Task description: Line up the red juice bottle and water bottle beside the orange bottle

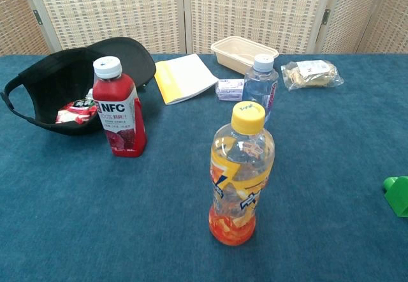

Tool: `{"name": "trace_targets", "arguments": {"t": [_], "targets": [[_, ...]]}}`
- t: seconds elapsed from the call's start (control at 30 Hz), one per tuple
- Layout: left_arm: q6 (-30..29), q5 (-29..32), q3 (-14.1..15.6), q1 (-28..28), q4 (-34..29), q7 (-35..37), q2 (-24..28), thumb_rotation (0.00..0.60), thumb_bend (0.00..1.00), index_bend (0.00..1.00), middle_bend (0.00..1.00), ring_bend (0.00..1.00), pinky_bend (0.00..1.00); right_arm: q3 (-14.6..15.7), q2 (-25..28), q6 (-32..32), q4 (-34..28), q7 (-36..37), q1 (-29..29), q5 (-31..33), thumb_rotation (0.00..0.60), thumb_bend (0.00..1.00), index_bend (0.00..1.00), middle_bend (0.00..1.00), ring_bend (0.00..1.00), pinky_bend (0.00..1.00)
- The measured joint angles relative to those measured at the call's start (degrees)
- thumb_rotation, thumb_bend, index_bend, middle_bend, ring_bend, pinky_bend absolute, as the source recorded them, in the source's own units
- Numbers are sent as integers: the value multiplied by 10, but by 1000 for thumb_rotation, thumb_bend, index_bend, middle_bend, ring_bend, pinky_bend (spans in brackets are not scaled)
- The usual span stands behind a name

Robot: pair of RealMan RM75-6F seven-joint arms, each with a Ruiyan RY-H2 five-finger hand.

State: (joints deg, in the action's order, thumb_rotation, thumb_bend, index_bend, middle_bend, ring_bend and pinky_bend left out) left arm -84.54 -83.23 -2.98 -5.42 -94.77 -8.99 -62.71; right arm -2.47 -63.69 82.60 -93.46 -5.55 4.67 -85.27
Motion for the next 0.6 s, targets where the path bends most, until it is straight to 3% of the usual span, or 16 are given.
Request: {"name": "trace_targets", "arguments": {"t": [0.43, 0.6], "targets": [[3, -37, 4, -10, 2, 58, 8, 600, 269, 64, 0, 53, 89, -5, 9, 26, 0, 18, -4, -18, 600, 113, 0, 129, 81, 176], [10, -60, 2, -26, 5, 131, 16, 600, 269, 85, 6, 55, 97, -14, 29, 38, -26, 32, -7, -16, 600, 112, 0, 129, 81, 176]]}}
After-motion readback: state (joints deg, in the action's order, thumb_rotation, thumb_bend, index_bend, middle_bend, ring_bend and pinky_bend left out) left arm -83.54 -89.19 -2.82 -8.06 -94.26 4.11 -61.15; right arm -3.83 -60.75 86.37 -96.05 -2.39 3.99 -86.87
